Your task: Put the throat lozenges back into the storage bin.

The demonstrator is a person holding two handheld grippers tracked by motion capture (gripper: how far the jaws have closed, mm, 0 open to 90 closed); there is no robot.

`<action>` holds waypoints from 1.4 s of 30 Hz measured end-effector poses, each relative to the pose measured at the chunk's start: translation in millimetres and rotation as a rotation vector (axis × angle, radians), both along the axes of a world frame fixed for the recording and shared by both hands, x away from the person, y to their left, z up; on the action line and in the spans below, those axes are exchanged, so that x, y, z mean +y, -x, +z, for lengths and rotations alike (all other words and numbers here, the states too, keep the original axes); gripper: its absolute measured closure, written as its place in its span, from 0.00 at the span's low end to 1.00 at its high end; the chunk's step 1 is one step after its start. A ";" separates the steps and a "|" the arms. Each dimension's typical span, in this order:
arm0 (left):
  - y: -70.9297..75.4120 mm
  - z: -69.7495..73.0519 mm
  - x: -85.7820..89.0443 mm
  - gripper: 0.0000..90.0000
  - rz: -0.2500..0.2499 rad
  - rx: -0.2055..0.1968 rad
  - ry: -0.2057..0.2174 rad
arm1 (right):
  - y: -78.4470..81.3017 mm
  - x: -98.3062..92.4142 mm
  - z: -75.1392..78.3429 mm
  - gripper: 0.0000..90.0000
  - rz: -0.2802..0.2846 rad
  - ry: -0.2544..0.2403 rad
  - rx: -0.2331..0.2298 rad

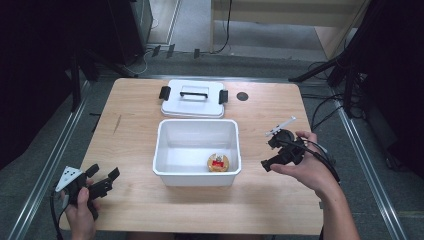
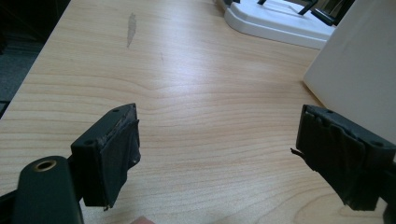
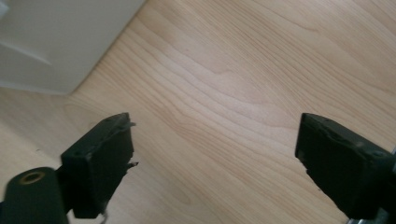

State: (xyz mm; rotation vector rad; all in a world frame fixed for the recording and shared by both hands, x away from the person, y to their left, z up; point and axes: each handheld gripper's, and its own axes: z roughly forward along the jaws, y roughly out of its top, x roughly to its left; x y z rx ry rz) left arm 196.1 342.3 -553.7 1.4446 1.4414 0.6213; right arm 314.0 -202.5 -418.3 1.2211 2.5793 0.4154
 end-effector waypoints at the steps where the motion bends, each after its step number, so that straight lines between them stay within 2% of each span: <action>1: -0.1 0.0 0.1 0.16 -0.001 0.000 0.000 | 0.6 -4.7 -4.2 0.08 -0.020 -0.010 -0.007; 4: 0.0 0.1 -0.2 0.16 0.000 0.001 -0.002 | 1.3 -15.8 -14.4 0.02 -0.069 -0.039 -0.007; 8: -0.1 0.1 -0.4 0.16 0.001 0.001 -0.002 | 5.0 -32.8 -31.7 0.00 -0.140 -0.065 -0.049; 11: 0.0 0.1 -0.5 0.16 0.001 0.000 -0.005 | 9.7 -44.8 -44.0 0.00 -0.179 -0.092 -0.096; 18: 0.0 0.1 -0.6 0.16 0.001 0.000 -0.009 | 23.2 -69.0 -66.7 0.00 -0.253 -0.147 -0.177; 23: 0.1 0.3 -0.7 0.16 -0.001 0.001 -0.010 | 32.7 -84.7 -81.2 0.00 -0.302 -0.195 -0.209; 26: 0.1 0.2 -0.8 0.16 -0.003 0.002 -0.011 | 38.6 -92.8 -92.2 0.00 -0.322 -0.200 -0.219; 28: 0.2 0.3 -1.0 0.16 -0.002 0.002 -0.013 | 43.8 -98.4 -98.5 0.00 -0.341 -0.202 -0.244; 34: 0.3 0.3 -1.2 0.16 0.001 0.002 -0.014 | 61.7 -118.6 -106.6 0.00 -0.372 -0.291 -0.356; 38: 0.3 0.4 -1.5 0.16 0.001 0.003 -0.019 | 72.2 -131.6 -112.5 0.00 -0.392 -0.330 -0.403; 42: 0.2 0.4 -2.2 0.16 0.003 0.000 -0.021 | 80.2 -142.3 -116.9 0.00 -0.415 -0.352 -0.422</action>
